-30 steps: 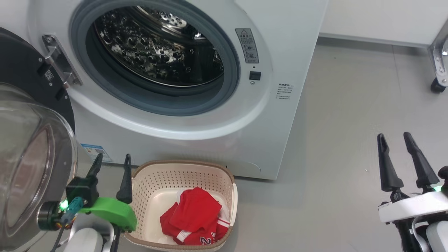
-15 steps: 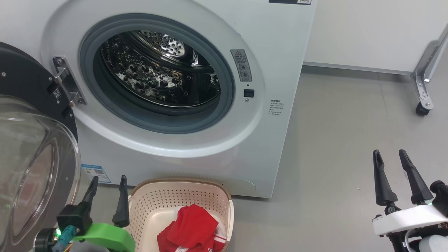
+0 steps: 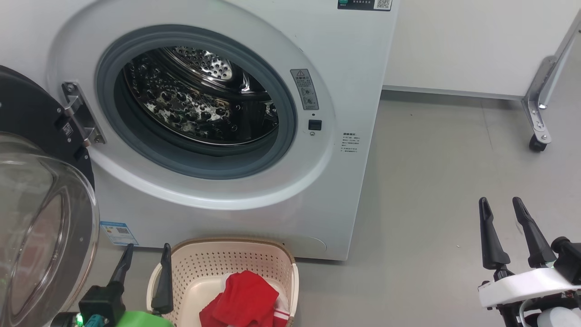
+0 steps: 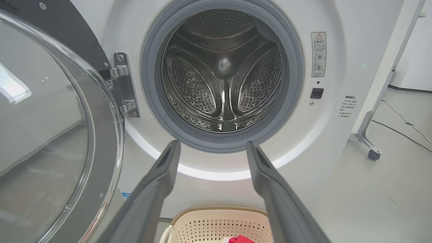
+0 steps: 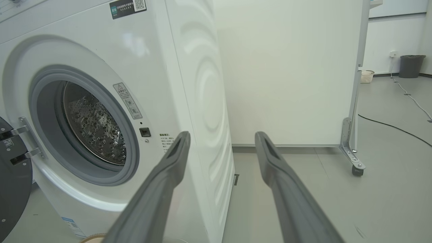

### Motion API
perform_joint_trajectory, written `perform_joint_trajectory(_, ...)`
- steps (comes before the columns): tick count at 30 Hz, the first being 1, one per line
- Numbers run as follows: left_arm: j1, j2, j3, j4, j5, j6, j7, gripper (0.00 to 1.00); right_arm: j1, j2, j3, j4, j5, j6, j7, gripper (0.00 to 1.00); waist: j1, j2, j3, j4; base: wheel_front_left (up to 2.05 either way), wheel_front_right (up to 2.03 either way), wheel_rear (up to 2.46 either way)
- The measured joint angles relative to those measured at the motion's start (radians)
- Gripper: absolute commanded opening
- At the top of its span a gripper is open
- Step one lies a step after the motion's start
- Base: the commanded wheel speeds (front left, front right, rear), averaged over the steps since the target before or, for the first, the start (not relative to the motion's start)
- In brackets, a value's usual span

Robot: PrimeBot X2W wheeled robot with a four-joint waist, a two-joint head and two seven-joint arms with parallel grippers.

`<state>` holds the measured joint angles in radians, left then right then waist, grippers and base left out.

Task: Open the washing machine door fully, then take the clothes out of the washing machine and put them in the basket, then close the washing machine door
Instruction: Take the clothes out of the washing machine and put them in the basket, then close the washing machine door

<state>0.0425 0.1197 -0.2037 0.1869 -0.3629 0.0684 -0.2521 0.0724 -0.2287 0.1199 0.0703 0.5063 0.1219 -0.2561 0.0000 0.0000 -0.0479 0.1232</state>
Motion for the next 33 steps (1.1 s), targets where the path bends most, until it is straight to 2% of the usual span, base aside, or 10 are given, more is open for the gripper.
perform_joint_trajectory(16,0.043,-0.001,-0.008,-0.071,0.046,0.001,0.000,1.00,0.018,0.014,-0.011,0.006,-0.016,0.000,0.000,1.00,0.0000,0.0000,0.003,-0.017,0.00,0.00,0.00)
perform_joint_trajectory(33,0.065,-0.007,-0.006,-0.121,0.048,0.006,0.000,1.00,0.018,0.024,-0.020,0.007,-0.018,0.000,0.000,1.00,0.0000,0.0000,0.011,-0.018,0.00,0.00,0.00)
